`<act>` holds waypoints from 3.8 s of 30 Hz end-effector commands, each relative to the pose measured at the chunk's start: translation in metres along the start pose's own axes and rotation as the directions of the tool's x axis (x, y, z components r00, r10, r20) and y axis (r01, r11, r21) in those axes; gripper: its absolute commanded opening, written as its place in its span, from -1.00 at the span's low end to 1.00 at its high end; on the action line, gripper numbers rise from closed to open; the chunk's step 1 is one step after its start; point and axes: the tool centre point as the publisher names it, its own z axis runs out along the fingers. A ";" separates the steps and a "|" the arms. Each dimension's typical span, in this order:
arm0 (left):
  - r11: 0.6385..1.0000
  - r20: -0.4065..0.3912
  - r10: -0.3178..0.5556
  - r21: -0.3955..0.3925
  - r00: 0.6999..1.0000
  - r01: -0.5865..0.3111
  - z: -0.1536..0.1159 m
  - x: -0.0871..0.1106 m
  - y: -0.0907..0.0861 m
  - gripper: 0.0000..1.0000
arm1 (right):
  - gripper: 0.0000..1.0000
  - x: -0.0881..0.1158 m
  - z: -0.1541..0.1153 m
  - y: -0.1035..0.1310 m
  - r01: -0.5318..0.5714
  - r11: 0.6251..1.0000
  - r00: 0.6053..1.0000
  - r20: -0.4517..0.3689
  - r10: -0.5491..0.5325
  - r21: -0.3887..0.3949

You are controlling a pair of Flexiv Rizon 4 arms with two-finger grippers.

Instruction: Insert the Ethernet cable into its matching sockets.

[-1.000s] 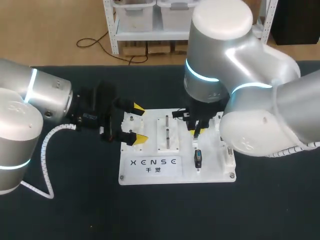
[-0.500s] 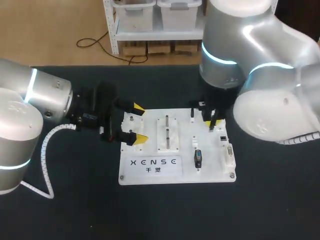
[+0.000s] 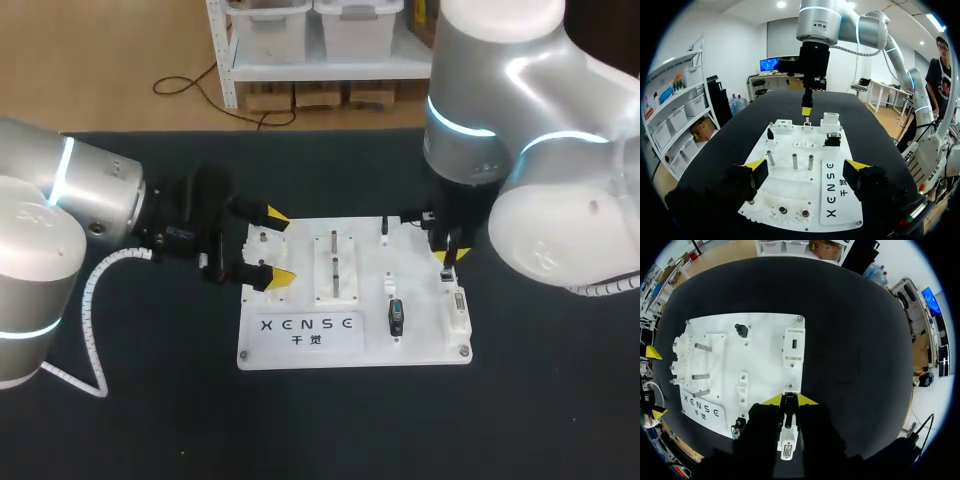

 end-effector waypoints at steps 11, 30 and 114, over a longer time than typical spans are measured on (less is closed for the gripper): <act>1.000 0.007 0.003 -0.002 1.000 -0.003 0.000 0.002 -0.001 1.00 | -1.00 0.002 0.009 0.001 0.015 1.000 1.000 -0.010 -0.015 0.006; 1.000 0.007 0.003 -0.002 1.000 -0.003 0.000 0.002 -0.001 1.00 | -1.00 0.002 0.014 -0.001 0.034 0.999 0.999 -0.011 -0.034 0.001; 1.000 0.007 0.003 -0.002 1.000 -0.003 0.000 0.002 -0.001 1.00 | 1.00 0.005 0.029 -0.002 0.071 0.997 0.997 -0.018 -0.071 0.033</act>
